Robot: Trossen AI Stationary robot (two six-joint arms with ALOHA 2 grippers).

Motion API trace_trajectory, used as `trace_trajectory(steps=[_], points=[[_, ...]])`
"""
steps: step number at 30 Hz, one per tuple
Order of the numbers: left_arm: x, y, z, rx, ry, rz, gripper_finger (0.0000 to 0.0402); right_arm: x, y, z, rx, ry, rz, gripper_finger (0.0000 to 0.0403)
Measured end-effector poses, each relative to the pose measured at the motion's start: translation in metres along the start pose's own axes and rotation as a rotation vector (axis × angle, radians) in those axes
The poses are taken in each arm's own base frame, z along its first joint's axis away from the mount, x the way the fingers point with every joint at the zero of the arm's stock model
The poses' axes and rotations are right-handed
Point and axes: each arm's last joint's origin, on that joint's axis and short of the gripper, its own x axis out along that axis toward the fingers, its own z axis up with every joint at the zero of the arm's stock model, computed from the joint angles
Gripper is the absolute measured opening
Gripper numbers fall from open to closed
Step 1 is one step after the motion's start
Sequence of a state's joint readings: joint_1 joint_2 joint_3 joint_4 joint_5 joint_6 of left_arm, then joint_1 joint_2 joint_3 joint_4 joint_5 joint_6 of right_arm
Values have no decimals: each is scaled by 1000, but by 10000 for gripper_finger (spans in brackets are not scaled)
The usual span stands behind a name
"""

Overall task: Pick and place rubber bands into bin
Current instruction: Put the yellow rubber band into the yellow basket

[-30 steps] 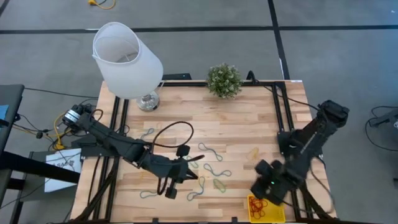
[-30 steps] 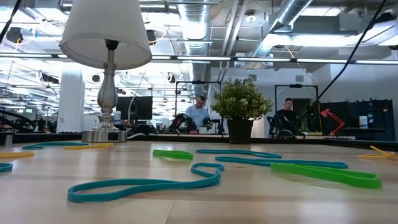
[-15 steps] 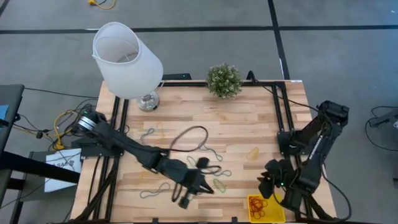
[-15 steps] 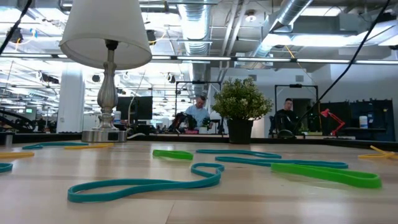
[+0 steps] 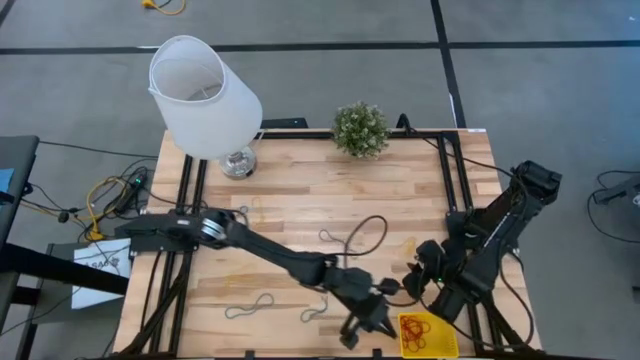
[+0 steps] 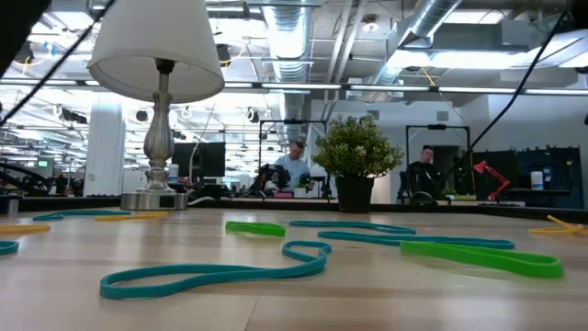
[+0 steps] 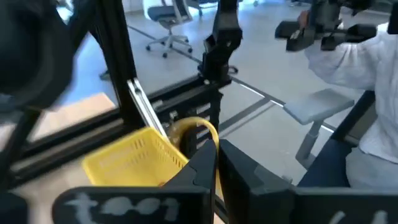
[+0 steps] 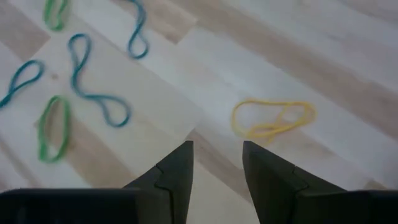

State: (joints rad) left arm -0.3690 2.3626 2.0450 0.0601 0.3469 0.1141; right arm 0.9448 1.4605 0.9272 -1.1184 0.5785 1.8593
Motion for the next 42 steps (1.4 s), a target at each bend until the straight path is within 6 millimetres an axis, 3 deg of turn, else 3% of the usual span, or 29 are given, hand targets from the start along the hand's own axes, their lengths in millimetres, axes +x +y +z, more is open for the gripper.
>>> trace_trajectory(steps=[4,8,16,22,27,32,36,42], points=[[23,12,-15,-28,21,-9,0,2,0,4,30,-16,-14,131],[33,17,-15,-5,34,19,0,4,-5,2,-1,-12,-46,131],[32,19,-7,58,-8,-7,0,1,-11,-2,-140,13,-86,131],[17,22,26,132,-147,-33,0,-4,-21,-7,-146,62,-154,131],[18,22,25,203,-161,-37,0,-7,-27,-7,-157,60,-215,131],[18,22,23,223,-148,-32,0,-7,-29,-10,-277,195,-257,131],[17,24,23,224,-142,-29,0,-10,-32,-17,-349,446,-310,131],[29,27,1,210,-114,-35,0,-21,-38,-33,-426,692,-330,131]])
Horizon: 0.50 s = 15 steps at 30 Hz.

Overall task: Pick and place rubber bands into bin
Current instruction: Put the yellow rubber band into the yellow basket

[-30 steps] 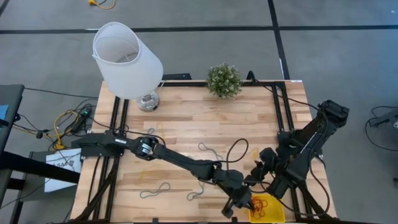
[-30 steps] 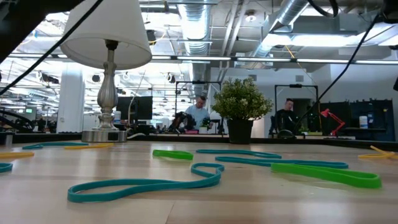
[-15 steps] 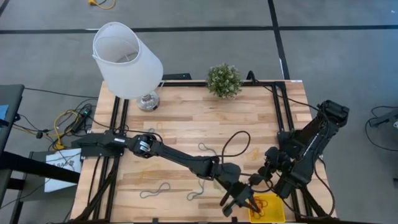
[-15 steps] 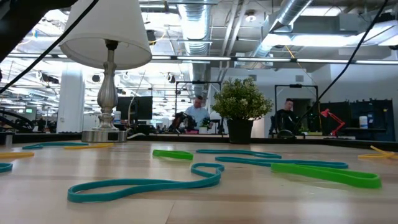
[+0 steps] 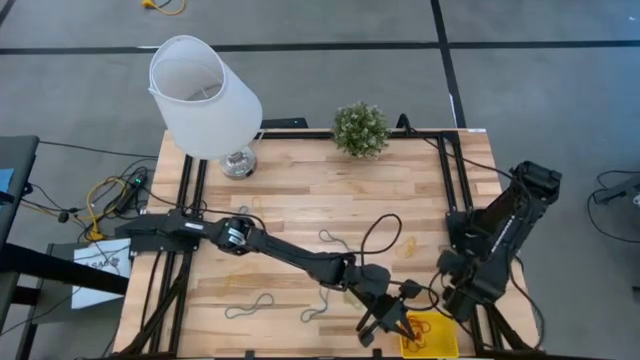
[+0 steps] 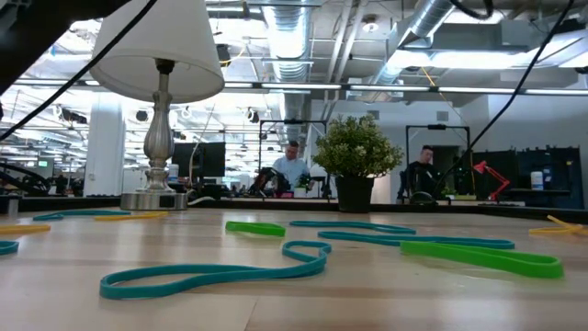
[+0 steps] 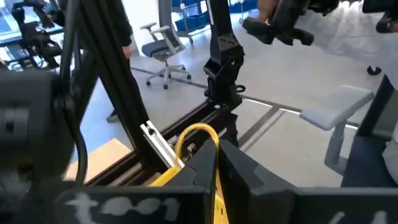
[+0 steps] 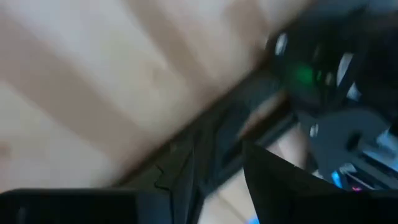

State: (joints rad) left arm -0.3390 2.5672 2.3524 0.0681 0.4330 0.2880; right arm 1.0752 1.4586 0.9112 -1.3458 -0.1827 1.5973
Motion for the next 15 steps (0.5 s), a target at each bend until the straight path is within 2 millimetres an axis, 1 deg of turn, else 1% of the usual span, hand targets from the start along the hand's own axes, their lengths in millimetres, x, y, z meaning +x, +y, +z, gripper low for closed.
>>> trace_trajectory(steps=[3,8,12,15], points=[[0,2,-3,-10,-8,-1,0,1,-2,-14,-4,10,-22,131],[1,6,-8,-34,-44,-9,0,6,-4,-34,77,-79,-12,131],[3,3,-17,-35,-18,20,0,8,-4,-43,127,-96,8,131],[4,0,-23,-31,14,43,0,8,-4,-45,153,-104,18,131]])
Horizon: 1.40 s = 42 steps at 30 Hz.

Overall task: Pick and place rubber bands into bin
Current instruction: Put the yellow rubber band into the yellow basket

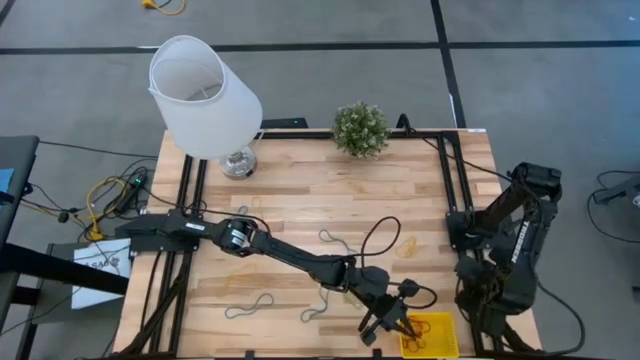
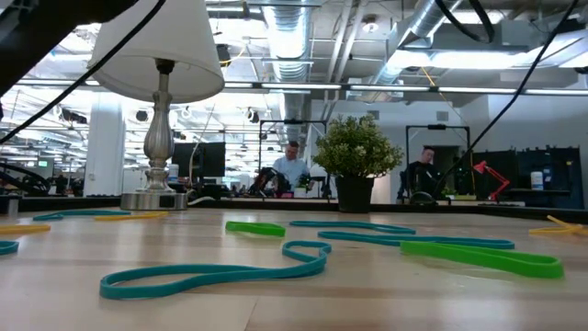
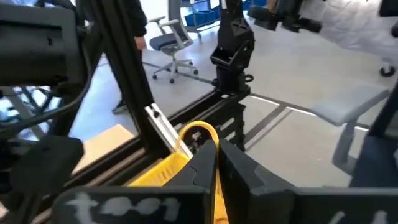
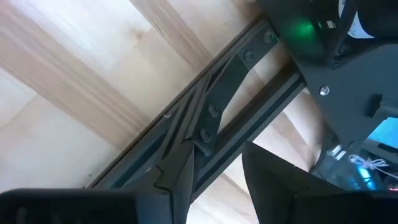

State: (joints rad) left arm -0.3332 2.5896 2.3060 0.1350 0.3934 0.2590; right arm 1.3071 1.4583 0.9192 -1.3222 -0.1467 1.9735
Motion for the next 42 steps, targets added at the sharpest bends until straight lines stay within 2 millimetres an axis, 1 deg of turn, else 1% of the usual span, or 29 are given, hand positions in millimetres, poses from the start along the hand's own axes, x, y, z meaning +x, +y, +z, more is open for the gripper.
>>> trace_trajectory(steps=[4,7,11,19,23,28,32,33,38,40,42], points=[[0,0,0,10,1,16,1,0,1,1,6,-23,17,131],[0,1,-2,8,7,17,16,0,3,1,9,-37,37,131],[0,2,-2,7,19,53,64,-1,4,1,8,-33,48,131],[1,0,-2,5,26,52,186,-1,6,4,26,-25,53,131],[3,-5,-1,8,23,41,220,-1,6,4,25,-25,54,131],[3,-7,0,22,21,19,225,-1,6,4,25,-25,58,131],[1,-10,-5,-11,37,-146,224,-1,7,4,25,-43,71,131],[0,-10,-7,-25,47,-161,224,-1,7,4,25,-45,72,131],[-1,-4,-9,-40,81,-58,223,-1,7,6,33,-43,72,131],[-2,0,-8,-40,58,-84,223,-2,8,7,38,-42,74,131],[-4,5,-4,-57,14,-49,223,-2,9,8,44,-40,75,131]])
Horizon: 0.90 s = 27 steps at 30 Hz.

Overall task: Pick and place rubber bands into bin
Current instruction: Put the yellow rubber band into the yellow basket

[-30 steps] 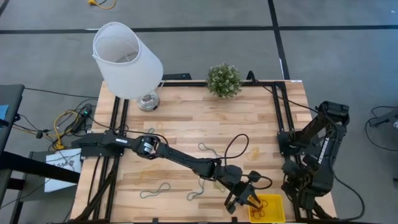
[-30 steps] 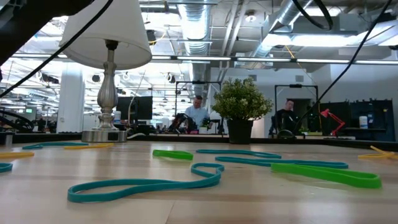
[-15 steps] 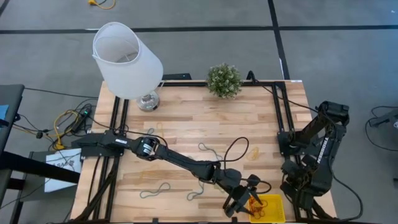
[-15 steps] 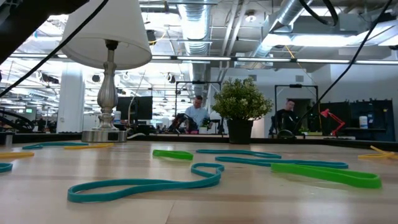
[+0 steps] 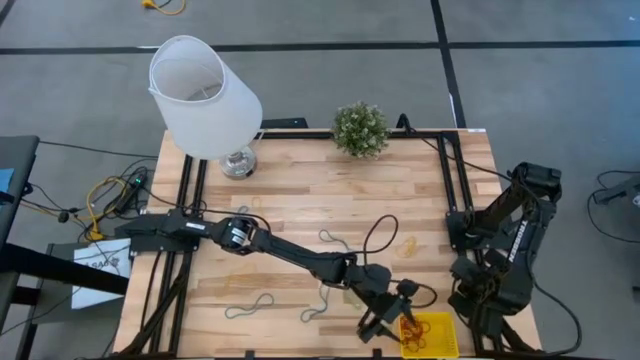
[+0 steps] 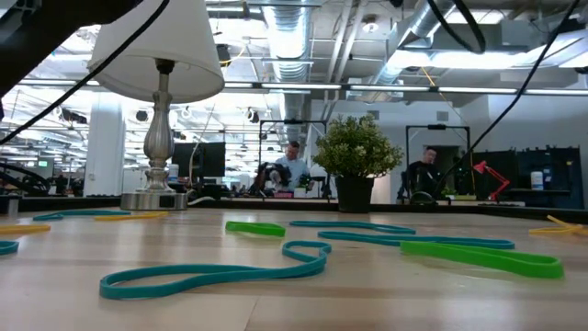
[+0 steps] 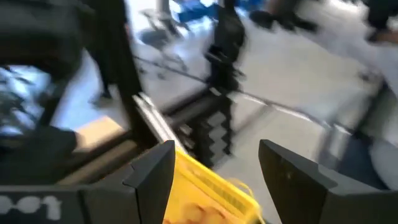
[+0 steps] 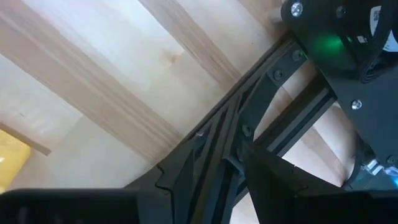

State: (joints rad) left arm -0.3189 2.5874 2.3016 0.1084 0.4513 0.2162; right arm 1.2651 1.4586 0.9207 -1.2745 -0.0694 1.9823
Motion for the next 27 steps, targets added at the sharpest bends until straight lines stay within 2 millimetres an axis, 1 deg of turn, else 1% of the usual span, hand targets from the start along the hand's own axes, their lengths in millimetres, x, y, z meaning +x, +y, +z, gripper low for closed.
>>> trace_trajectory(steps=[3,5,9,11,14,17,20,22,24,27], points=[[-4,10,4,-16,-27,124,223,0,2,2,7,-22,18,131],[-7,17,2,-31,-11,157,223,0,4,3,7,-89,70,131],[-16,34,-3,-113,-5,180,221,-3,18,0,-64,-284,305,131],[-21,42,-4,-149,-12,154,214,-6,27,-5,-93,-334,428,131],[-33,53,2,-198,-20,86,198,-12,38,-10,-71,-370,586,131],[-54,66,21,-235,-29,27,177,-16,46,-8,-27,-371,670,131],[-81,80,42,-266,-24,-50,157,-18,51,-2,11,-365,691,131],[-98,89,49,-312,-7,-128,146,-17,58,3,34,-361,700,131],[-118,96,56,-375,14,-225,140,-13,67,6,24,-343,701,131],[-152,98,79,-450,54,-317,138,-4,86,10,-22,-268,698,131]])
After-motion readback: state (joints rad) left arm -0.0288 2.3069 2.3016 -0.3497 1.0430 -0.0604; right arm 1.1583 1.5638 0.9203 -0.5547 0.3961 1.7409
